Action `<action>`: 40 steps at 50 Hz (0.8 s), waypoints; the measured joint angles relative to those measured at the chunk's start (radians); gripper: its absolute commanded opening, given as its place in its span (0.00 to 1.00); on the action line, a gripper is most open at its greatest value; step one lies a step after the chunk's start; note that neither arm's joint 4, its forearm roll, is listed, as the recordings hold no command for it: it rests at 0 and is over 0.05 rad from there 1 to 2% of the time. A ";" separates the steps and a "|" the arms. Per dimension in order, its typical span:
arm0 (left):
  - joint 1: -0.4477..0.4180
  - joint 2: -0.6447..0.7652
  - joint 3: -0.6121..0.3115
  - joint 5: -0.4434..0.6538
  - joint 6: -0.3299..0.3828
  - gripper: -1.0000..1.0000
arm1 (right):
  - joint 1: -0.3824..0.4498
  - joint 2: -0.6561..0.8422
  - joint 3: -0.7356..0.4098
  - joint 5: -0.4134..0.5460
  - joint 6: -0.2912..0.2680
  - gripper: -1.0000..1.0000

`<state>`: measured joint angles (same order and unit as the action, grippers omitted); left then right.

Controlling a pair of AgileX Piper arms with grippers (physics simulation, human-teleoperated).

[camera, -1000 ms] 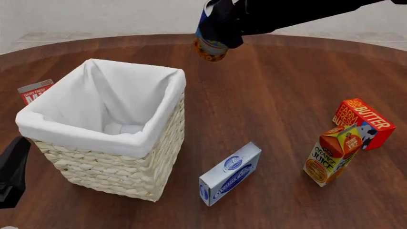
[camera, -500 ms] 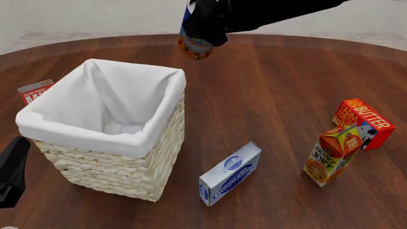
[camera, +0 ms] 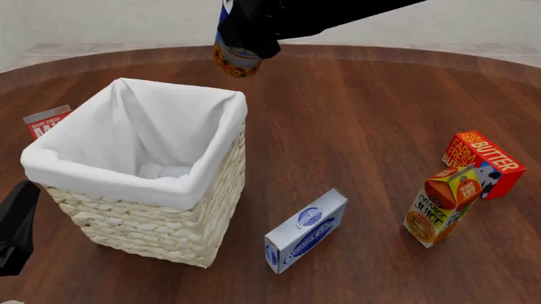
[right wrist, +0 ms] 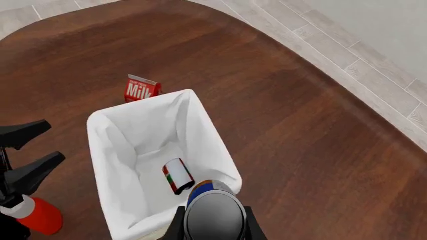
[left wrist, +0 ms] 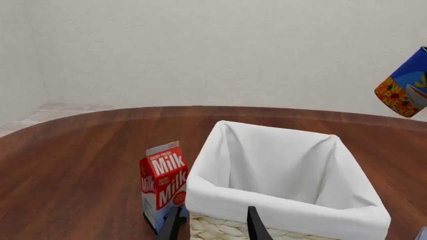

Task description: Pick up the alphabet soup and the tomato sauce, and put them in the basket.

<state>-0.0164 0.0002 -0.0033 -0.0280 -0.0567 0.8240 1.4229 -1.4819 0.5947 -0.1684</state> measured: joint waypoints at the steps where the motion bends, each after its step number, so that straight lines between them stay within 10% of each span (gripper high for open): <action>1: 0.000 0.000 0.000 0.000 -0.001 1.00 | 0.002 0.002 -0.003 0.001 -0.001 0.00; 40: 0.001 0.000 0.000 -0.008 -0.012 1.00 | 0.076 0.070 -0.048 -0.018 0.003 0.00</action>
<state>-0.0156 0.0001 -0.0029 -0.0362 -0.0682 0.9002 1.4927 -1.5299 0.5764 -0.1657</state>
